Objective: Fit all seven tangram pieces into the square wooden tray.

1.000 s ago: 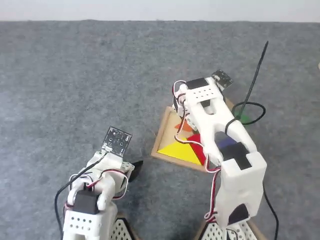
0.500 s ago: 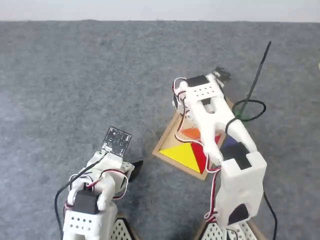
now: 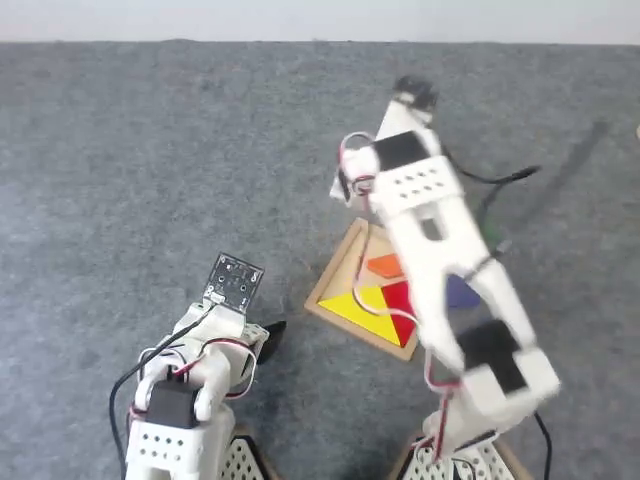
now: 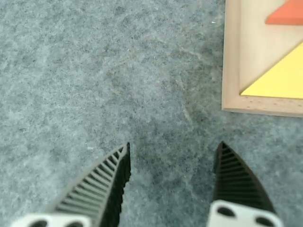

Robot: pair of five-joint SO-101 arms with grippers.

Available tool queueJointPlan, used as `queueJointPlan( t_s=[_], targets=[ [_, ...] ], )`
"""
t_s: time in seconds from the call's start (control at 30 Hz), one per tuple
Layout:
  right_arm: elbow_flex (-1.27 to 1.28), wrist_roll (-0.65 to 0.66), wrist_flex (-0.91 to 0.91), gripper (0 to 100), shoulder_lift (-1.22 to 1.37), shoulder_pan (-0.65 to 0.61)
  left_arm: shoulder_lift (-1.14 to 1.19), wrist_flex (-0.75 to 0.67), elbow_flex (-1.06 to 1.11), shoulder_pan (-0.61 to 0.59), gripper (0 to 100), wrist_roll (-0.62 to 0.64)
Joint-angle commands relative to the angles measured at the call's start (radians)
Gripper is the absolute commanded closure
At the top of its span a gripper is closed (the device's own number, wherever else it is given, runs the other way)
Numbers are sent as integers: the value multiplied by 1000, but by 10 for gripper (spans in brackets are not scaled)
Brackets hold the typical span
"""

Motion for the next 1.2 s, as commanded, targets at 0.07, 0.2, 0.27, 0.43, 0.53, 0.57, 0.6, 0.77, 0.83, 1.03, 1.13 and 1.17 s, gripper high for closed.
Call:
queueJointPlan(
  t_s=[0.07,0.2,0.27,0.43,0.53,0.57,0.6,0.77,0.83,1.03,1.13,1.17],
  targets=[
    [167,245,-1,684,-357,156,-17,5,-12,8,720,6],
    [453,528,-94,684,-539,318,-17,5,-12,8,720,6],
    [615,597,-165,684,-641,407,-17,5,-12,8,720,6],
    [937,730,-219,684,-848,575,-17,5,-12,11,720,11],
    [1059,821,-222,685,-918,581,-17,5,-12,31,720,5],
    [1092,838,-225,685,-934,582,-17,3,-12,21,720,2],
    [1123,852,-225,685,-946,584,-18,-5,-12,-2,720,-21],
    [1258,921,-288,685,-977,595,-18,-173,-21,-147,721,-318],
    [1307,922,-360,685,-977,631,-17,-199,-39,-146,721,-318],
    [1336,910,-424,686,-977,743,84,-157,-242,-74,721,-273],
    [1355,907,-449,686,-977,792,305,-153,-404,-12,721,-215],
    [1364,908,-464,686,-977,805,413,-141,-478,11,721,-180]
  ],
)
